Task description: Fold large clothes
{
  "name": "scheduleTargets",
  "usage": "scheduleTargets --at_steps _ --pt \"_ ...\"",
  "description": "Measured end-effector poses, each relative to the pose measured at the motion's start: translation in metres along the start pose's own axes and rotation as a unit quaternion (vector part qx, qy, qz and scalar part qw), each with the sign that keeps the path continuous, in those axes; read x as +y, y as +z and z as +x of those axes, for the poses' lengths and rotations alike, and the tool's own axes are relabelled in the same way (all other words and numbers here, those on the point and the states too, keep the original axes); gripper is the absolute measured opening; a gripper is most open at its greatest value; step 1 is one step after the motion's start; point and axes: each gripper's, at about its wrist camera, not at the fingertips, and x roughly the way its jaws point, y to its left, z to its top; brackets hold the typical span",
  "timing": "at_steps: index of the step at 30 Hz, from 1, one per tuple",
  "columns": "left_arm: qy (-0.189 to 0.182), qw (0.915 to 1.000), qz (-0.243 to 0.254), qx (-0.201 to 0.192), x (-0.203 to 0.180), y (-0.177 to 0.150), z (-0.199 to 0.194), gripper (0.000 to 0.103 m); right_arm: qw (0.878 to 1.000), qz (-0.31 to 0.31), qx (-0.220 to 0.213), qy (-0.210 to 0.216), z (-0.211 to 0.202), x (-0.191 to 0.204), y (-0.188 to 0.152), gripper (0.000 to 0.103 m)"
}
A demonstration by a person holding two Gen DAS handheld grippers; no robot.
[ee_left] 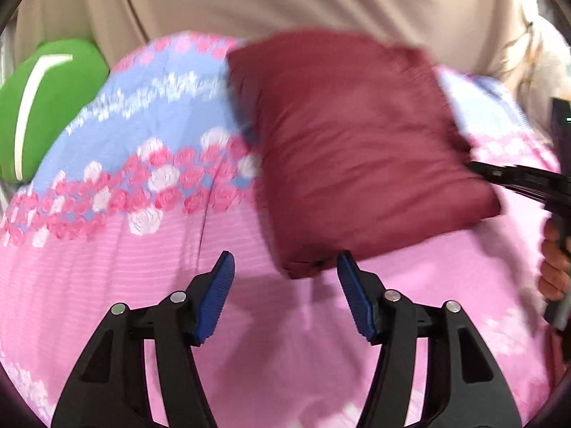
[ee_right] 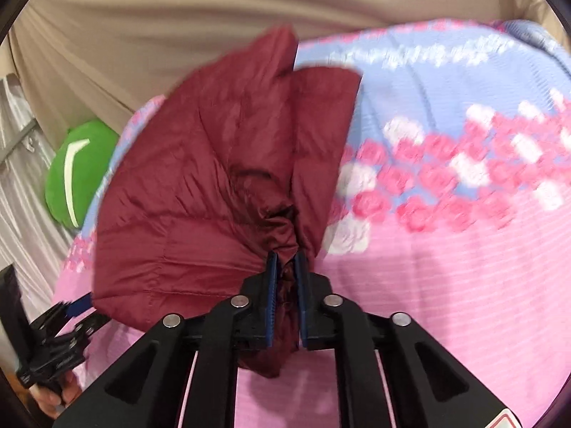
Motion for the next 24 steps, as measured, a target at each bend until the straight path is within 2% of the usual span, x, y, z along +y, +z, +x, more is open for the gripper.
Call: scheduleTargets --at_steps 1,4,7,9,11,13,14,15,16,20,24 --pt "-0.002 0.9999 0.002 -0.014 -0.001 0.003 -0.013 0.059 1.000 -0.005 -0.011 -0.002 -0.007 0.002 0.003 0.017" --pt "-0.005 0.9980 0.000 -0.062 -0.008 0.024 -0.043 0.067 0.999 -0.019 -0.036 0.010 -0.020 0.011 0.022 0.017" --pt "0.003 0.9966 -0.001 -0.082 -0.022 0.053 -0.041 0.069 0.998 -0.041 -0.048 0.006 -0.010 0.033 0.042 0.017" --pt "0.020 0.9967 -0.004 -0.078 -0.030 0.073 -0.019 0.069 0.997 -0.059 -0.043 0.015 0.005 0.048 0.053 0.016" --pt "0.036 0.9978 -0.011 -0.055 -0.035 0.086 0.013 0.069 0.997 -0.067 -0.036 0.015 0.025 0.055 0.062 0.011" --pt "0.044 0.9982 -0.023 -0.032 -0.034 0.090 0.039 0.069 0.997 -0.073 -0.034 0.010 0.039 0.055 0.069 0.007" --pt "0.047 0.9982 -0.030 -0.020 -0.033 0.090 0.051 0.069 0.997 -0.074 -0.032 -0.003 0.051 0.050 0.071 0.001" --pt "0.053 0.9979 -0.034 -0.013 -0.032 0.088 0.064 0.072 0.997 -0.071 -0.026 -0.012 0.059 0.046 0.071 0.000" --pt "0.063 0.9972 -0.035 -0.018 -0.033 0.085 0.068 0.079 0.998 -0.062 -0.017 -0.023 0.068 0.036 0.071 0.000" --pt "0.082 0.9961 0.005 -0.031 -0.052 0.077 0.073 0.081 0.999 -0.030 0.007 -0.037 0.092 0.000 0.056 0.000" --pt "0.089 0.9958 -0.009 -0.022 -0.054 0.077 0.073 0.082 0.997 -0.037 0.018 -0.065 0.087 0.009 0.061 0.000"
